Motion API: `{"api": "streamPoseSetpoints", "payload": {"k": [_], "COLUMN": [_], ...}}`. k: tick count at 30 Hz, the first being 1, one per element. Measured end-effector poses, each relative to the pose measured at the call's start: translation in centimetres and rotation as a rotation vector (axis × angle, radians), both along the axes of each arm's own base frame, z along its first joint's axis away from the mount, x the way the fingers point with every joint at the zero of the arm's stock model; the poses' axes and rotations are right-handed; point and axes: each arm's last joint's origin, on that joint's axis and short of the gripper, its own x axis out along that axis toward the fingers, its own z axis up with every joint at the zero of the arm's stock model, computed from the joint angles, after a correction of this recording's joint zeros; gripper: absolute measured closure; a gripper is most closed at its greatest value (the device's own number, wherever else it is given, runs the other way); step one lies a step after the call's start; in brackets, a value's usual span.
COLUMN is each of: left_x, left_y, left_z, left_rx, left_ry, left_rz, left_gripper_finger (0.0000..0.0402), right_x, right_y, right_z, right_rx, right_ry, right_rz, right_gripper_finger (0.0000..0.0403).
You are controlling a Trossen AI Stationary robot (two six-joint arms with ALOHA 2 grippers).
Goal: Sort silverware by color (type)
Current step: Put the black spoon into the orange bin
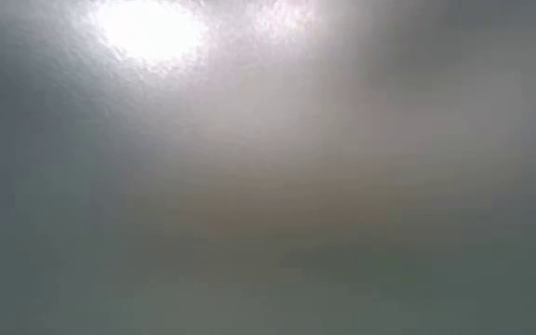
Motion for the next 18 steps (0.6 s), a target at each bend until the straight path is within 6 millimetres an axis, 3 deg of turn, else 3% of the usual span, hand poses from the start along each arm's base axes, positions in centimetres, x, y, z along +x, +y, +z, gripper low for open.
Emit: {"api": "streamPoseSetpoints", "payload": {"k": [4, 9, 13, 18], "left_x": [0.0, 0.0, 0.0, 0.0], "left_y": [0.0, 0.0, 0.0, 0.0], "left_z": [0.0, 0.0, 0.0, 0.0], "left_rx": [0.0, 0.0, 0.0, 0.0], "left_ry": [-0.001, 0.0, 0.0, 0.0], "left_rz": [0.0, 0.0, 0.0, 0.0], "left_gripper_finger": [0.029, 0.029, 0.029, 0.029], "right_x": [2.0, 3.7, 4.2, 4.8], "right_y": [-1.1, -2.6, -3.4, -3.1], "right_z": [1.1, 1.0, 1.5, 2.5], "right_rx": [-0.232, -0.461, -0.428, -0.361], "right_ry": [-0.01, 0.069, 0.018, -0.038], "right_rz": [0.12, 0.18, 0.146, 0.277], "right_gripper_finger": [0.0393, 0.0393, 0.0385, 0.0357]}}
